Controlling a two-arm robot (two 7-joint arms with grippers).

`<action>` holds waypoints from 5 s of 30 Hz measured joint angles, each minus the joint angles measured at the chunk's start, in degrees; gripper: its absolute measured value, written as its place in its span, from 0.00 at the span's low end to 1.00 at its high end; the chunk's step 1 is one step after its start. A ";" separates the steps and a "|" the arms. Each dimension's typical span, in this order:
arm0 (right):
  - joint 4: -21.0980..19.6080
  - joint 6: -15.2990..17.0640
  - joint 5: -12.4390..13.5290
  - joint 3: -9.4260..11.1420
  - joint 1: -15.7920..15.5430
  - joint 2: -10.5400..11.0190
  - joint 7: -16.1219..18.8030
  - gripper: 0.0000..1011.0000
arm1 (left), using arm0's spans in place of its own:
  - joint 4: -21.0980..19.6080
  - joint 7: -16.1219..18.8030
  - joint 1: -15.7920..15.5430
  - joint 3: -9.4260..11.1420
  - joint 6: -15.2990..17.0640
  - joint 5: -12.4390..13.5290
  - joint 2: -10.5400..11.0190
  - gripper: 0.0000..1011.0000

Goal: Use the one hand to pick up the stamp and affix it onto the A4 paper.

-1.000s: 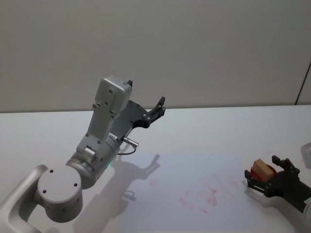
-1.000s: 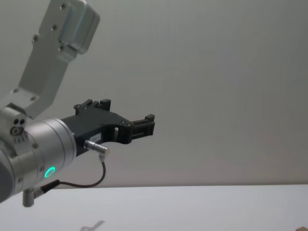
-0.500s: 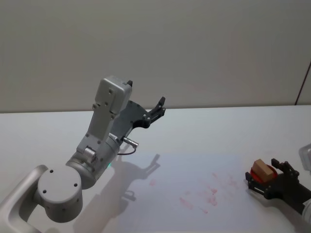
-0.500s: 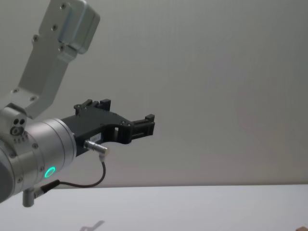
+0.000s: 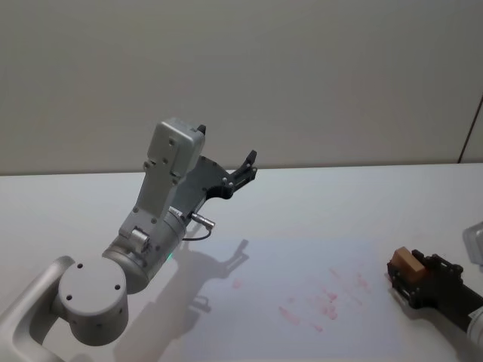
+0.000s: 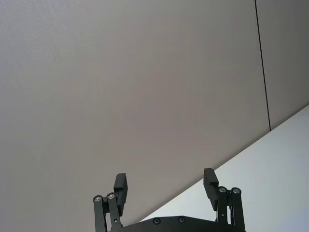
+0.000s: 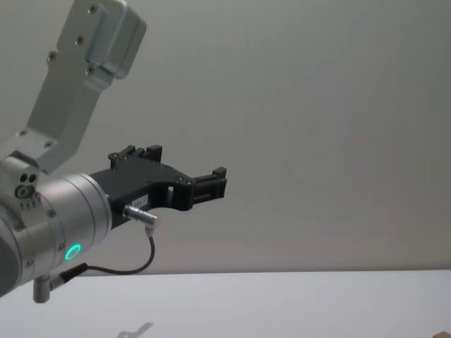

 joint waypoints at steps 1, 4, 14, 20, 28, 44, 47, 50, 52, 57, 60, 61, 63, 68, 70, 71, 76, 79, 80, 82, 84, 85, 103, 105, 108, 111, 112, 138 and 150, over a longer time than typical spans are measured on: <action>0.09 0.00 0.00 -0.02 0.09 -0.05 0.09 0.50 | 0.00 0.00 0.00 0.00 0.00 0.00 0.00 0.99; 0.24 0.02 0.00 -0.06 0.22 -0.13 0.26 0.44 | 0.00 0.00 0.00 0.00 0.00 0.00 0.00 0.99; 0.62 -0.01 0.00 -0.17 0.61 -0.38 0.91 0.22 | 0.00 0.00 0.00 0.00 0.00 0.00 0.00 0.99; 0.69 -0.29 0.03 -0.24 0.80 -0.51 1.29 0.22 | 0.00 0.00 0.00 0.00 0.00 0.00 0.00 0.99; -0.18 -0.68 1.38 -0.31 0.91 -0.78 1.96 0.22 | 0.00 0.00 0.00 0.00 0.00 0.00 0.00 0.99; -6.37 0.50 4.51 -1.98 0.32 -2.25 5.25 0.22 | 0.00 0.00 0.00 0.00 0.00 0.00 0.00 0.99; -7.06 0.88 4.04 -3.00 0.24 -3.09 5.84 0.22 | 0.00 0.00 0.00 0.00 0.00 0.00 0.00 0.99; -7.30 1.22 3.09 -4.00 0.23 -4.03 6.18 0.22 | 0.00 0.00 0.00 0.00 0.00 0.00 0.00 0.99; -7.31 1.37 2.49 -4.61 0.24 -4.59 6.23 0.22 | 0.00 0.00 0.00 0.00 0.00 0.00 0.00 0.99; -6.93 1.67 0.27 -6.48 0.46 -6.38 6.22 0.22 | 0.00 0.00 0.00 0.00 0.00 0.00 0.00 0.99; -6.34 1.72 -1.11 -7.43 0.66 -7.31 6.12 0.22 | 0.00 0.00 0.00 0.00 0.00 0.00 0.00 0.99; -6.20 1.72 -1.32 -7.63 0.71 -7.50 6.08 0.22 | 0.00 0.00 0.00 0.00 0.00 0.00 0.00 0.99; -5.89 1.72 -2.04 -8.01 0.84 -7.88 5.97 0.22 | 0.00 0.00 0.00 0.00 0.00 0.00 0.00 0.99; -4.49 1.38 -4.06 -9.14 1.35 -9.07 5.75 0.22 | 0.00 0.00 0.00 0.00 0.00 0.00 0.00 0.99; -3.86 1.10 -4.87 -9.55 1.55 -9.48 5.71 0.22 | 0.00 0.00 0.00 0.00 0.00 0.00 0.00 0.99; -3.68 1.01 -5.09 -9.66 1.61 -9.59 5.71 0.22 | 0.00 0.00 0.00 0.00 0.00 0.00 0.00 0.99; -2.61 0.43 -6.35 -10.32 1.88 -10.23 5.70 0.22 | 0.00 0.00 0.00 0.00 0.00 0.00 0.00 0.99; -1.94 0.02 -7.02 -10.72 1.98 -10.57 5.72 0.22 | 0.00 0.00 0.00 -0.01 0.00 0.00 0.00 0.99; -1.67 -0.19 -7.35 -10.90 2.00 -10.71 5.74 0.22 | 0.00 0.00 0.00 0.00 0.00 0.00 0.00 0.99; -1.42 -0.33 -7.63 -11.07 2.01 -10.82 5.76 0.22 | 0.00 0.00 0.00 0.00 0.00 0.00 0.00 0.99; -1.03 -0.52 -7.97 -11.32 2.03 -10.99 5.80 0.22 | 0.00 0.00 0.00 0.00 0.00 0.00 0.00 0.99; -0.93 -0.60 -8.11 -11.38 2.03 -11.03 5.82 0.22 | 0.00 0.00 0.00 0.00 0.00 0.00 0.00 0.99; 1.01 -1.48 -9.71 -12.03 2.18 -11.34 5.94 0.22 | 0.00 0.00 0.00 0.00 0.00 0.00 0.00 0.99; 1.13 -1.50 -9.82 -12.04 2.20 -11.33 5.94 0.22 | 0.00 0.00 0.00 0.00 0.00 0.00 0.00 0.99; 1.42 -1.53 -10.05 -12.05 2.30 -11.32 5.94 0.22 | 0.00 0.00 0.00 0.00 0.00 0.00 0.00 0.99; 1.64 -1.55 -10.22 -12.05 2.40 -11.33 5.96 0.22 | 0.00 0.00 0.00 0.00 0.00 0.00 0.00 0.99; 1.68 -1.57 -10.26 -12.04 2.42 -11.34 5.97 0.22 | 0.00 0.00 0.00 0.00 0.00 0.00 0.01 0.99; 1.56 -0.02 -9.93 -11.97 2.99 -11.37 6.01 0.22 | 0.00 0.00 0.00 0.00 0.00 0.00 0.00 0.99; -4.59 1.71 -4.93 -11.67 2.47 -11.32 6.03 0.22 | 0.00 0.00 0.00 0.00 0.00 0.00 0.00 0.99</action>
